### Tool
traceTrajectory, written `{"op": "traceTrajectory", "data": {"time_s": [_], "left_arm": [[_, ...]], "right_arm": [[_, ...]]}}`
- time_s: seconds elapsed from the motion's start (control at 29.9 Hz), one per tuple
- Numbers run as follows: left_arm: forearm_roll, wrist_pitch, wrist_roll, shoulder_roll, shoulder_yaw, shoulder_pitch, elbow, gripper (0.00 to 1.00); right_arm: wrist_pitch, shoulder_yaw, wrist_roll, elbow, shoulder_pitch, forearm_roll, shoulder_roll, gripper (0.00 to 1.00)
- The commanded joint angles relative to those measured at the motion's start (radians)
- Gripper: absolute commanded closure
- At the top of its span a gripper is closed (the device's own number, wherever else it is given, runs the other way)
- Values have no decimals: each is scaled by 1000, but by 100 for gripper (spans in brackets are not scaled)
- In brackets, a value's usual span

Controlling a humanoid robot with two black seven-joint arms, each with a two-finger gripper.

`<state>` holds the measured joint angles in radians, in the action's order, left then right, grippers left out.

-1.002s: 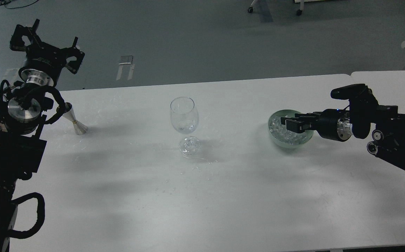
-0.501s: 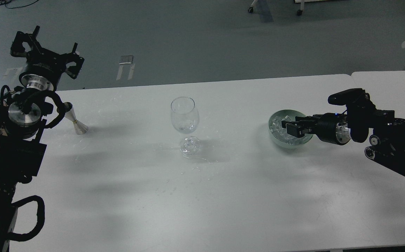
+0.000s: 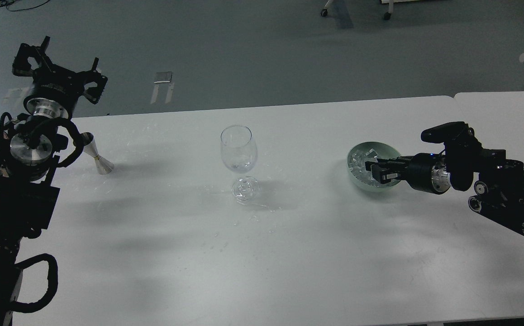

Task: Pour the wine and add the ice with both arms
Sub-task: 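Grasp an ice cube in the bowl with the right gripper, then lift the ice and move it over the wine glass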

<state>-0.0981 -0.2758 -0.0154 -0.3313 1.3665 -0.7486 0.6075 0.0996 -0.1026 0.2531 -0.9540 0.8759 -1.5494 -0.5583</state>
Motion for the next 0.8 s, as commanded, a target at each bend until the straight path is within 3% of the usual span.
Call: {"op": "traceTrajectory", "data": {"time_s": [0.0,0.33,0.53,0.77], "left_arm": [[1,3,-1,0,0,0,0,4],[0,4,0,-2,3,0,0,4],[2,4,2,-5,5,0,2,4],[0,4,2,-5,5,0,5,4]], "right_arm": [[0,0,0,0,1,0,-2,86],[-3,-52,8,-41,14,14,-37,92],[11,-199,5,-212,12,15,-147,90],[11,-365,0,-321,34,12,-91,90]]}}
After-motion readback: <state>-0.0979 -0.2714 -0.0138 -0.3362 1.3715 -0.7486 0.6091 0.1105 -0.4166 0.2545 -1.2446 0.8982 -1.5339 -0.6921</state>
